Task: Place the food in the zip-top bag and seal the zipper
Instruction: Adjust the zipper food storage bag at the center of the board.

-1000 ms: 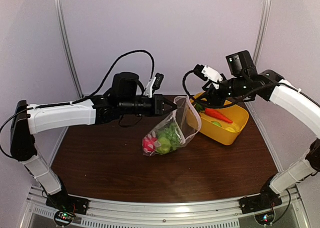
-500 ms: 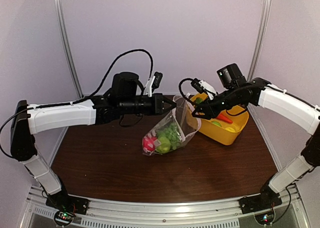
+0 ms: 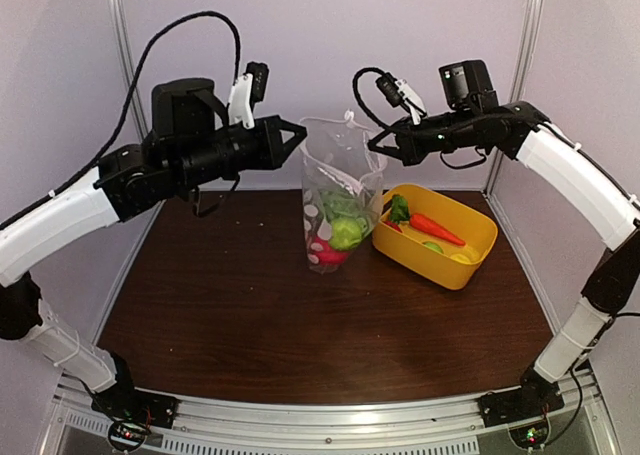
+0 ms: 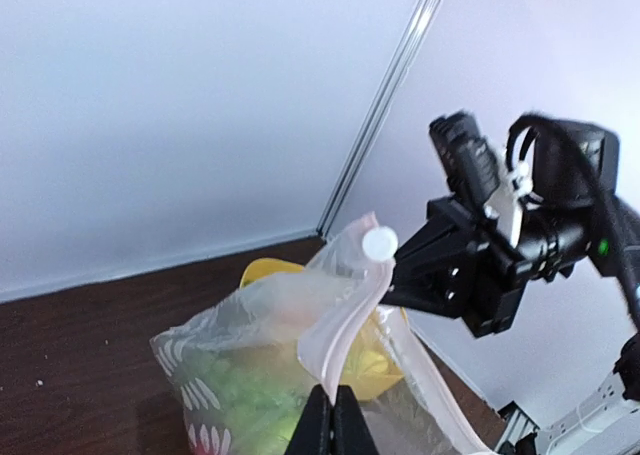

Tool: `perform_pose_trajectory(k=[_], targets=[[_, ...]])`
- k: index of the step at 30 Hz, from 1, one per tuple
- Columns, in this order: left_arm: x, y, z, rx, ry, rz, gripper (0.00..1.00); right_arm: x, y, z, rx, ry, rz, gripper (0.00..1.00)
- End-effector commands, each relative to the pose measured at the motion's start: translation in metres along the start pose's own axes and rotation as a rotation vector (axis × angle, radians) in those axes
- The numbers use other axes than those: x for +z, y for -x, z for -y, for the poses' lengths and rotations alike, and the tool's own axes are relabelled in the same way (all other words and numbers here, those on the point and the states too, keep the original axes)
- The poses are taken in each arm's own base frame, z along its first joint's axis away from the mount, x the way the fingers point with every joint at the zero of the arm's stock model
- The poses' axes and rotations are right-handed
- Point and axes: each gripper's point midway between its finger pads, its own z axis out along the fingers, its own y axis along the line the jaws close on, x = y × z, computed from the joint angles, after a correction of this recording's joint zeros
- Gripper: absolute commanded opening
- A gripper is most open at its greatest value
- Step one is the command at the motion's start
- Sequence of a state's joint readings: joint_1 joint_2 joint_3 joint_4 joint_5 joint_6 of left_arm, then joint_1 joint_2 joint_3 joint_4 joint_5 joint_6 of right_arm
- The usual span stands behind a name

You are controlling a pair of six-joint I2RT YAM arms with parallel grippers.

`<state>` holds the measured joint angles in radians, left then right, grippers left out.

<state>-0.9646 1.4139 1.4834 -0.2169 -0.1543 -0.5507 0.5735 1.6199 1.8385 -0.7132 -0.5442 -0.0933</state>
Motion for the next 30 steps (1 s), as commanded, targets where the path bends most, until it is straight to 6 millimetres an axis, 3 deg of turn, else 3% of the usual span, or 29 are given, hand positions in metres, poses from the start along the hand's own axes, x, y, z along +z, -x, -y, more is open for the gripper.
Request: perform_pose_trajectory(k=[1, 4, 10, 15, 18, 21, 24, 30], targets=[[0.028, -0.031, -0.027, 0.113, 0.143, -0.133, 0.0, 0.033, -0.012, 0.0, 0.054, 0.091, -0.044, 0.0], [0.043, -0.061, -0.029, 0.09, 0.109, -0.205, 0.0, 0.047, -0.015, -0.004, 0.087, 0.155, -0.055, 0.03], [0.056, -0.089, -0.036, 0.055, 0.095, -0.258, 0.0, 0.054, -0.029, 0.002, 0.09, 0.134, -0.098, 0.05], [0.063, -0.102, -0.036, 0.04, 0.073, -0.287, 0.0, 0.044, -0.04, 0.007, 0.074, 0.081, -0.141, 0.08], [0.061, -0.095, -0.033, 0.032, 0.055, -0.245, 0.0, 0.026, -0.044, 0.016, 0.047, 0.012, -0.168, 0.18], [0.057, -0.088, -0.031, 0.031, 0.033, -0.186, 0.0, 0.006, -0.045, 0.035, 0.047, -0.048, -0.17, 0.32], [0.06, -0.086, -0.031, 0.04, 0.022, -0.17, 0.0, -0.004, -0.053, 0.067, 0.067, -0.136, -0.147, 0.43], [0.067, -0.085, -0.026, 0.055, -0.003, -0.178, 0.0, 0.002, -0.102, 0.143, 0.085, -0.31, -0.218, 0.48]])
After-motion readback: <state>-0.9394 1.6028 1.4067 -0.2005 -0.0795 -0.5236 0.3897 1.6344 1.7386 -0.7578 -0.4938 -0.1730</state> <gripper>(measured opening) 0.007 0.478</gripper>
